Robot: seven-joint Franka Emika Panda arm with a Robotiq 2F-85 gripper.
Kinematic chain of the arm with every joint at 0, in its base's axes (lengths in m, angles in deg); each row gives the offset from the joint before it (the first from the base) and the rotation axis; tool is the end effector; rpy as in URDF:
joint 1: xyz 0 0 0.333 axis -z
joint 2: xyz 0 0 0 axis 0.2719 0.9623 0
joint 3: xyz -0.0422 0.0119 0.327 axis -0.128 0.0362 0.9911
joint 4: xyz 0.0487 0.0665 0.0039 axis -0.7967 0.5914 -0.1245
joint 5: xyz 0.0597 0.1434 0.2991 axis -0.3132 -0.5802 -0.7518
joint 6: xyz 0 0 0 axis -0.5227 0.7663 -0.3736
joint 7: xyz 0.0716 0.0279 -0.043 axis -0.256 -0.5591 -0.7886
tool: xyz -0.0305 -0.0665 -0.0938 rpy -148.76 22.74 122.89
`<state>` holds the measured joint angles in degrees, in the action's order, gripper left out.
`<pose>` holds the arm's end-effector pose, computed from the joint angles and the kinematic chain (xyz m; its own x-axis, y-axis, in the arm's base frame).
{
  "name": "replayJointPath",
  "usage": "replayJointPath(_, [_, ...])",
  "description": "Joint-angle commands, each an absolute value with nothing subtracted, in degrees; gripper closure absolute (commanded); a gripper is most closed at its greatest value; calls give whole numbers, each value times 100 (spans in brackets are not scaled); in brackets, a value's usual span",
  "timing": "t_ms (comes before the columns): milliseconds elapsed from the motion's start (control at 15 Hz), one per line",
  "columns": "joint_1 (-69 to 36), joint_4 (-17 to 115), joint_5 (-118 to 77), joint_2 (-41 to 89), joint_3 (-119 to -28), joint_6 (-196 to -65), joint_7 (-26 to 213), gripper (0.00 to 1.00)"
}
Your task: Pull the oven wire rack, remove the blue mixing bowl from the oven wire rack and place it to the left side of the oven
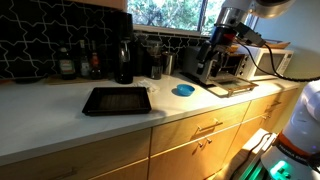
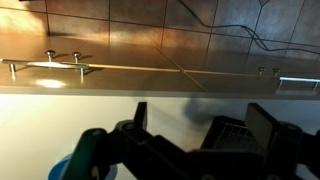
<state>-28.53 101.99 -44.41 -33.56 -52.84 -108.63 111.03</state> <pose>0.2367 0.1820 0.5209 0.9965 -0.0632 0.0551 -0.0512 -0.9791 -0.1970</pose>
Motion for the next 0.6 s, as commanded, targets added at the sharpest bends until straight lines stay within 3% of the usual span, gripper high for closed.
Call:
replayJointPath(0, [-2755,10551,-4510,-3673,-5486,-11004,10958,0])
replayJointPath(400, [-2230,12136,-4648,-4778,-6612,-11373,10157,0])
replayJointPath(467, [-1957,11427,-4552,-4216,-6865,-11254,10178,0])
replayJointPath(533, [-1795,11588,-4551,-4300,-7140,-11359,10016,0])
